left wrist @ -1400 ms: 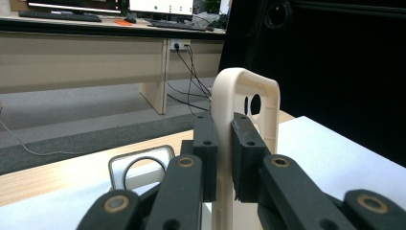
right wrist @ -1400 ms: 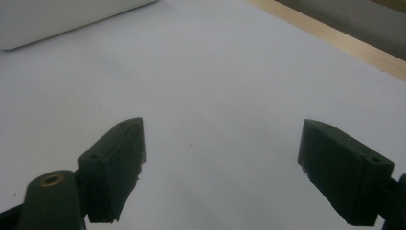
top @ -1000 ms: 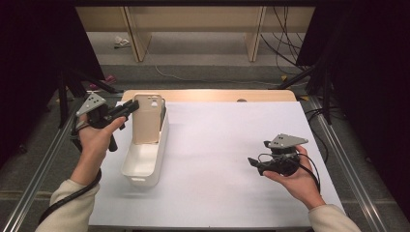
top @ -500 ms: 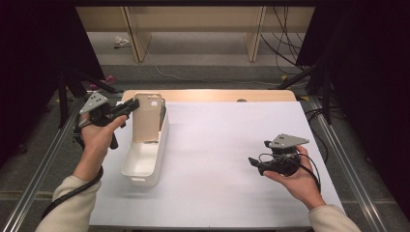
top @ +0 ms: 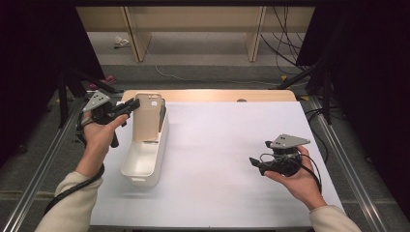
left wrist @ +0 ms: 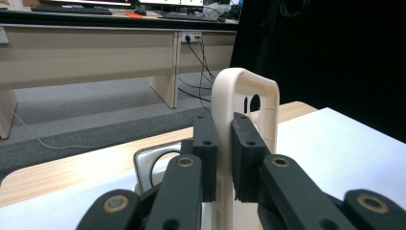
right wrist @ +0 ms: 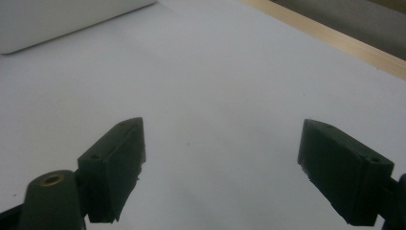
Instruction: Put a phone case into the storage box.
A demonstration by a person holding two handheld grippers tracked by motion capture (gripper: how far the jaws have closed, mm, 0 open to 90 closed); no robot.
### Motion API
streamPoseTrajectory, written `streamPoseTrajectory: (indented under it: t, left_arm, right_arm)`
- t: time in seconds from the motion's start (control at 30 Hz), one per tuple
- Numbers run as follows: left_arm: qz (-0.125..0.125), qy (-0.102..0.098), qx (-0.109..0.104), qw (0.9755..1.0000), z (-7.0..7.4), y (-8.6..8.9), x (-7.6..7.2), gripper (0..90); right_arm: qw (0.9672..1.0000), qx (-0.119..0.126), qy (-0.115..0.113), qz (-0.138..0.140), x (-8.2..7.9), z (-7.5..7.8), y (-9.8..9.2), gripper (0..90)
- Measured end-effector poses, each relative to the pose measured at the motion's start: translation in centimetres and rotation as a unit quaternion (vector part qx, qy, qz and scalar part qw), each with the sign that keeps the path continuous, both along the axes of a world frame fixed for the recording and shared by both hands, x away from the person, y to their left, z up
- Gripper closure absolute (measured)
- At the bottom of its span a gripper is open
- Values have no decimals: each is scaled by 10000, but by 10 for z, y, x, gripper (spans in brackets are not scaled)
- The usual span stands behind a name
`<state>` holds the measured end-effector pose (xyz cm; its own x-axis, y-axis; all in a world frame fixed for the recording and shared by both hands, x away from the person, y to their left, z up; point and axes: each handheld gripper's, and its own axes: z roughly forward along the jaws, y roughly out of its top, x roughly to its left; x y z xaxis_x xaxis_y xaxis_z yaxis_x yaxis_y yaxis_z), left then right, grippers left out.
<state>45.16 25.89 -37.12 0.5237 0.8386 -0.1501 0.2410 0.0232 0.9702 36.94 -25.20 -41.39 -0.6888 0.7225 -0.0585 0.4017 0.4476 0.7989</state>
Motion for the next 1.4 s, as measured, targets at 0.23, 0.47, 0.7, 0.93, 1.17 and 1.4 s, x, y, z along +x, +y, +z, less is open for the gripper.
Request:
streamPoseTrajectory:
  t: [0.23, 0.47, 0.7, 0.93, 1.17, 1.4]
  left_arm:
    - [-32, 20, -4, 10000, -3, -2, 4, 818]
    - [-36, 88, 13, 10000, -8, -3, 9, 818]
    - [-59, 130, 28, 9999, -12, -6, 13, 817]
    - [-43, 169, 49, 9998, -14, -7, 17, 817]
    - [-33, 212, 61, 9998, -17, -8, 20, 817]
    - [-5, 262, 52, 9996, -21, -7, 22, 817]
  right_arm:
    - [10000, -9, 5, 2, 0, 0, 0, 176]
    - [10000, -16, 23, 4, 0, -1, 1, 177]
    - [10000, -6, 13, -1, 0, 0, 0, 178]
    - [10000, -6, 6, 8, 0, 0, 1, 178]
    - [10000, -5, 5, 8, 0, 0, 1, 179]
    - [10000, -3, 21, 3, 0, 0, 1, 179]
